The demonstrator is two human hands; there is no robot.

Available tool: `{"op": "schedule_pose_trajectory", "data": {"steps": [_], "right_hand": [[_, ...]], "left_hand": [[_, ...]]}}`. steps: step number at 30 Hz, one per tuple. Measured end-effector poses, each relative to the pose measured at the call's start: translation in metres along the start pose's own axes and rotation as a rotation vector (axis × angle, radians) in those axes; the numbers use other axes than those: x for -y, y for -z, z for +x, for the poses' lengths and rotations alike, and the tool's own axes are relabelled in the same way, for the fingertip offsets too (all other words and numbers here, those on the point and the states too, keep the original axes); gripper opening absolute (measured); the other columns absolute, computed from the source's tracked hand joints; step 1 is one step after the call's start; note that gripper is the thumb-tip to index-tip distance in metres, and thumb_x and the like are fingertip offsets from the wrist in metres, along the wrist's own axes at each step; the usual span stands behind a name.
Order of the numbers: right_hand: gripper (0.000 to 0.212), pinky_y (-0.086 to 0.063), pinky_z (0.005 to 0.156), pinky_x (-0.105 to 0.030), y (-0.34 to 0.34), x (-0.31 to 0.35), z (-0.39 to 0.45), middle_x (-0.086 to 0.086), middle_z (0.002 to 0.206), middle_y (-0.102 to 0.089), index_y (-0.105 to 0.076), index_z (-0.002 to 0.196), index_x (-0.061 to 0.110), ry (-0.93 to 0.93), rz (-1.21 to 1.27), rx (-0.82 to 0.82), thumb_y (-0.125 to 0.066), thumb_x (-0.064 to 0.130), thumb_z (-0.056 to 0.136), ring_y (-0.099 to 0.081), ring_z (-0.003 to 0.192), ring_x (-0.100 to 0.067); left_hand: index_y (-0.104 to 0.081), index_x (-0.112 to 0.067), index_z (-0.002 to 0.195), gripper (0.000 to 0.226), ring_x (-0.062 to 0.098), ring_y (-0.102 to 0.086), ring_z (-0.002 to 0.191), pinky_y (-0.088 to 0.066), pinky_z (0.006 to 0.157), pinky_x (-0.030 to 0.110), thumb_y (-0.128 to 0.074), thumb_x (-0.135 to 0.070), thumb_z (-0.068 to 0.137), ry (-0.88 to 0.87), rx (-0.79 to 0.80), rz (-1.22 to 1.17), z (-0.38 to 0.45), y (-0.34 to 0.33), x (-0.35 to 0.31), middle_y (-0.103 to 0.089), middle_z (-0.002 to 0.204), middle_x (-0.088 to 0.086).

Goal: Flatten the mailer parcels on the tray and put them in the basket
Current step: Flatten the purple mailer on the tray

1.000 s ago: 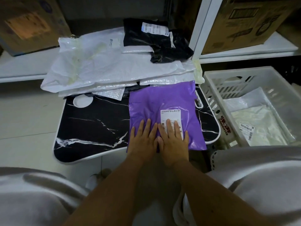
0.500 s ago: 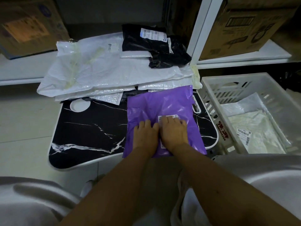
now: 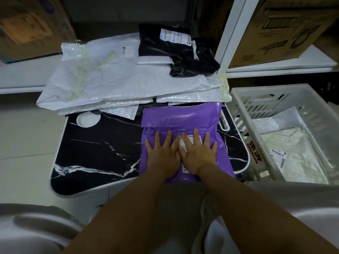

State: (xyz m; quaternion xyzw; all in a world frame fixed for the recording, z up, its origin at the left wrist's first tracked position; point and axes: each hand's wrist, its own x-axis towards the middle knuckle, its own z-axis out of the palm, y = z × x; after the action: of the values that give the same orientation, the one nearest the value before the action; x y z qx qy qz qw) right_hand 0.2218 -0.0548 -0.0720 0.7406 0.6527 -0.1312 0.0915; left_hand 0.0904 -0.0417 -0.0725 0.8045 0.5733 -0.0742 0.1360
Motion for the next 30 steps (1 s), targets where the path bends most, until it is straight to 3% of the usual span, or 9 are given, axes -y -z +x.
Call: {"op": "schedule_pose_trajectory", "data": {"steps": [4,7,10,12,14,16,19,24,30], "right_hand": [[0.058,-0.018,0.111,-0.059,0.004,0.0,0.004,0.0,0.159,-0.016,-0.013,0.15,0.04,-0.015,0.002,-0.082,-0.019,0.061,0.096,-0.014,0.142,-0.037],[0.047,-0.031,0.101,-0.05,0.016,-0.001,0.015,-0.001,0.136,-0.046,-0.044,0.134,0.031,0.041,-0.039,-0.249,-0.029,0.054,0.097,-0.038,0.125,-0.028],[0.036,-0.027,0.103,-0.047,0.023,0.0,0.027,-0.005,0.127,-0.05,-0.058,0.118,0.025,0.102,-0.113,-0.387,-0.037,0.045,0.096,-0.039,0.124,-0.026],[0.038,-0.016,0.112,-0.052,0.019,0.002,0.032,-0.007,0.144,-0.04,-0.052,0.128,0.025,0.138,-0.099,-0.386,-0.036,0.041,0.098,-0.024,0.14,-0.027],[0.05,0.001,0.114,-0.059,0.014,0.0,0.037,-0.004,0.161,-0.012,-0.026,0.148,0.032,0.137,-0.084,-0.257,-0.024,0.046,0.1,0.002,0.148,-0.03],[0.055,0.007,0.112,-0.062,0.012,-0.003,0.045,0.0,0.162,0.006,-0.004,0.152,0.039,0.103,-0.075,-0.116,-0.013,0.053,0.1,0.015,0.146,-0.034],[0.056,0.005,0.113,-0.063,0.014,-0.005,0.052,0.001,0.161,0.015,0.005,0.151,0.043,0.087,-0.04,-0.009,-0.009,0.057,0.099,0.018,0.145,-0.038],[0.055,0.006,0.113,-0.063,0.014,-0.005,0.051,-0.005,0.161,0.017,0.005,0.15,0.045,0.069,-0.01,-0.009,-0.009,0.057,0.099,0.018,0.145,-0.037],[0.06,-0.005,0.114,-0.058,0.013,-0.005,0.055,-0.002,0.161,-0.005,-0.008,0.152,0.041,-0.004,0.041,-0.088,-0.019,0.061,0.096,-0.001,0.147,-0.027]], "left_hand": [[-0.013,-0.029,0.151,0.054,0.036,-0.012,0.143,-0.011,0.113,0.06,-0.022,-0.043,0.1,0.002,-0.089,-0.019,0.003,0.005,0.0,-0.016,0.158,-0.003],[-0.032,-0.021,0.141,0.045,0.031,-0.038,0.125,-0.033,0.101,0.051,-0.03,-0.038,0.099,-0.027,-0.221,0.039,0.017,0.015,0.0,-0.041,0.14,-0.001],[-0.047,-0.02,0.124,0.03,0.029,-0.038,0.124,-0.028,0.106,0.049,-0.034,-0.032,0.099,-0.062,-0.28,0.121,0.032,0.025,-0.006,-0.044,0.134,0.006],[-0.043,-0.019,0.128,0.033,0.033,-0.02,0.139,-0.014,0.114,0.054,-0.03,-0.032,0.1,-0.055,-0.274,0.121,0.038,0.022,-0.008,-0.03,0.146,0.012],[-0.024,-0.02,0.145,0.047,0.037,0.004,0.146,-0.003,0.113,0.062,-0.025,-0.035,0.1,-0.018,-0.188,0.05,0.041,0.013,-0.006,-0.003,0.159,0.01],[-0.001,-0.023,0.152,0.058,0.038,0.014,0.144,-0.001,0.112,0.065,-0.021,-0.041,0.1,0.025,-0.072,-0.017,0.047,0.008,-0.003,0.012,0.16,0.004],[0.006,-0.028,0.152,0.059,0.037,0.018,0.144,0.003,0.112,0.065,-0.015,-0.045,0.1,0.032,-0.006,-0.015,0.051,0.009,0.0,0.016,0.16,0.0],[0.008,-0.033,0.151,0.057,0.034,0.019,0.144,0.004,0.111,0.065,-0.011,-0.048,0.1,0.038,-0.022,-0.008,0.05,0.006,0.002,0.018,0.159,-0.002],[-0.004,-0.034,0.152,0.062,0.029,-0.004,0.146,-0.011,0.113,0.056,-0.017,-0.057,0.095,0.107,-0.085,0.021,0.052,0.012,0.009,0.008,0.159,0.014]]}}
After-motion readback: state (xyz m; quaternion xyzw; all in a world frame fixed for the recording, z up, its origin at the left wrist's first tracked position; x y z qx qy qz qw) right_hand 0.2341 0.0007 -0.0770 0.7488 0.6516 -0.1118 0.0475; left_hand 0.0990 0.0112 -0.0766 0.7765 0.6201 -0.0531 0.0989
